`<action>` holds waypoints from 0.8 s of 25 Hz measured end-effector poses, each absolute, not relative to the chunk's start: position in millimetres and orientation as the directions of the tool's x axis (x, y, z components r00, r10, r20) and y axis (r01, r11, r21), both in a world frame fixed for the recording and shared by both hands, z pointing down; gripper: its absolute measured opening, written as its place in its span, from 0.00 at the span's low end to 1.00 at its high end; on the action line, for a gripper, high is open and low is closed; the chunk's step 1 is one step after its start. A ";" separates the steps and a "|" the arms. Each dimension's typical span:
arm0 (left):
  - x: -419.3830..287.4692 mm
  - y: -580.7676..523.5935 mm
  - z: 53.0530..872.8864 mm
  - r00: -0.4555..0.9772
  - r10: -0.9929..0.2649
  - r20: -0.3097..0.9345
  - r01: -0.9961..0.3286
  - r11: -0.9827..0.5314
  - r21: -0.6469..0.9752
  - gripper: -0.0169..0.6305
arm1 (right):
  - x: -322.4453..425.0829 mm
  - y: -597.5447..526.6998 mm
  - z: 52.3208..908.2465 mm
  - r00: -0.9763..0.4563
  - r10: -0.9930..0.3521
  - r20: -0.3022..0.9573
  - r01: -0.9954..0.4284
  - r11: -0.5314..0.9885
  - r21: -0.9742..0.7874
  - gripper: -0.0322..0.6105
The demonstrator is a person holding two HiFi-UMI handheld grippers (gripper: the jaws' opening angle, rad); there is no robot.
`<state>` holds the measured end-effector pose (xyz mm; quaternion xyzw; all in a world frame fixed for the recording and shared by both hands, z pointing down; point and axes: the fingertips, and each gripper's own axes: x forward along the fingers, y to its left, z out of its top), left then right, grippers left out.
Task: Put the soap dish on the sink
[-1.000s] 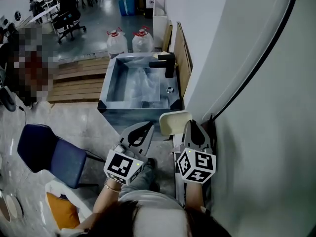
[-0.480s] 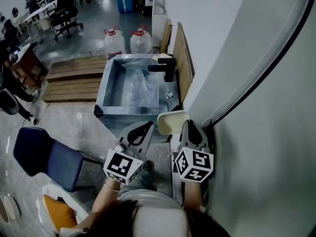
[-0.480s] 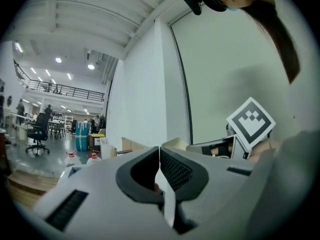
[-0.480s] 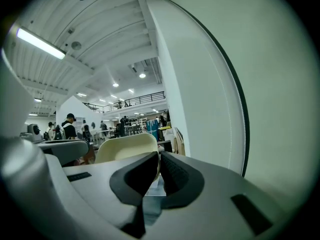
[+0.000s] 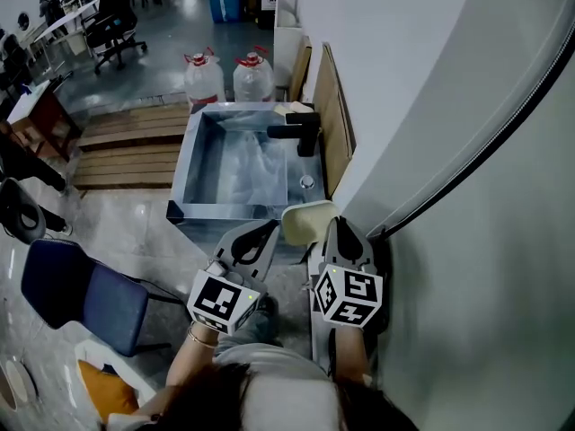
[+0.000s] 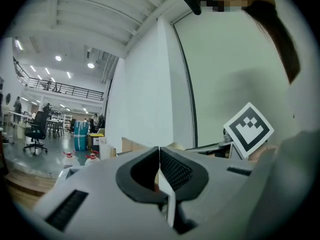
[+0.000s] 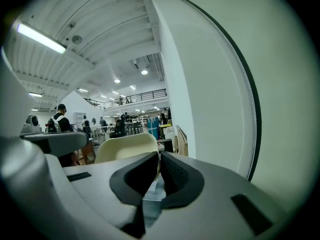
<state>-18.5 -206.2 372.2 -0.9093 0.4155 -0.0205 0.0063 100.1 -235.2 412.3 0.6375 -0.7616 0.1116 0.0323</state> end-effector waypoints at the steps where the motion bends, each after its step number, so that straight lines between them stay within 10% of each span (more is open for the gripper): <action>1: -18.7 -208.6 372.1 0.655 -0.755 0.031 -0.754 -0.656 -0.026 0.04 | 99.1 -238.3 413.8 -0.186 -0.963 0.194 -0.979 0.163 -0.126 0.11; 20: -25.8 -245.7 382.2 0.682 -0.729 0.052 -0.729 -0.684 -0.021 0.04 | 87.2 -301.0 453.0 -0.176 -0.949 0.261 -0.984 0.175 -0.029 0.11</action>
